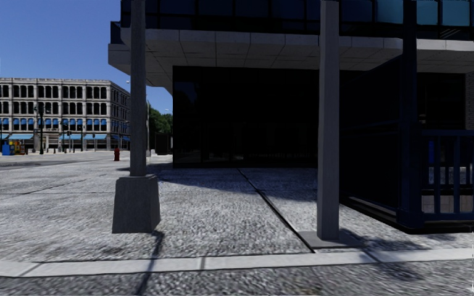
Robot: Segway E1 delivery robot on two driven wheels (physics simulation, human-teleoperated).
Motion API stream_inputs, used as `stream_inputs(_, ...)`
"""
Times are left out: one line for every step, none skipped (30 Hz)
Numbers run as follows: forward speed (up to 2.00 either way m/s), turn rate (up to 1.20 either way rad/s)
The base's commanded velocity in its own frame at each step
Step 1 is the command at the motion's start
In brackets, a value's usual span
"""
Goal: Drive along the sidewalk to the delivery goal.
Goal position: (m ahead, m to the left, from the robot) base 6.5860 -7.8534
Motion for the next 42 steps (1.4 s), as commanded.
stream_inputs(2.0,0.0)
stream_inputs(2.0,0.0)
stream_inputs(2.0,0.0)
stream_inputs(2.0,0.0)
stream_inputs(2.0,0.0)
stream_inputs(2.0,0.0)
stream_inputs(2.0,0.0)
stream_inputs(2.0,0.0)
stream_inputs(2.0,0.0)
stream_inputs(2.0,0.0)
stream_inputs(1.97,0.0)
stream_inputs(1.81,0.0)
stream_inputs(1.68,0.0)
stream_inputs(1.68,0.0)
stream_inputs(1.63,0.0)
stream_inputs(1.58,0.0)
stream_inputs(1.51,0.0)
stream_inputs(1.51,0.0)
stream_inputs(1.42,0.0)
stream_inputs(1.4,0.0)
stream_inputs(1.39,0.0)
stream_inputs(1.39,0.0)
stream_inputs(1.39,0.0)
stream_inputs(1.39,0.0)
stream_inputs(1.38,0.0)
stream_inputs(1.38,0.0)
stream_inputs(1.38,0.0)
stream_inputs(1.38,0.0)
stream_inputs(1.38,0.0)
stream_inputs(1.38,0.0)
stream_inputs(1.38,0.0)
stream_inputs(1.38,0.0)
stream_inputs(1.38,0.0)
stream_inputs(1.38,0.0)
stream_inputs(1.39,0.0)
stream_inputs(1.39,0.0)
stream_inputs(1.39,0.0)
stream_inputs(1.39,0.0)
stream_inputs(1.39,0.0)
stream_inputs(1.39,0.0)
stream_inputs(1.39,0.0)
stream_inputs(1.39,0.0)
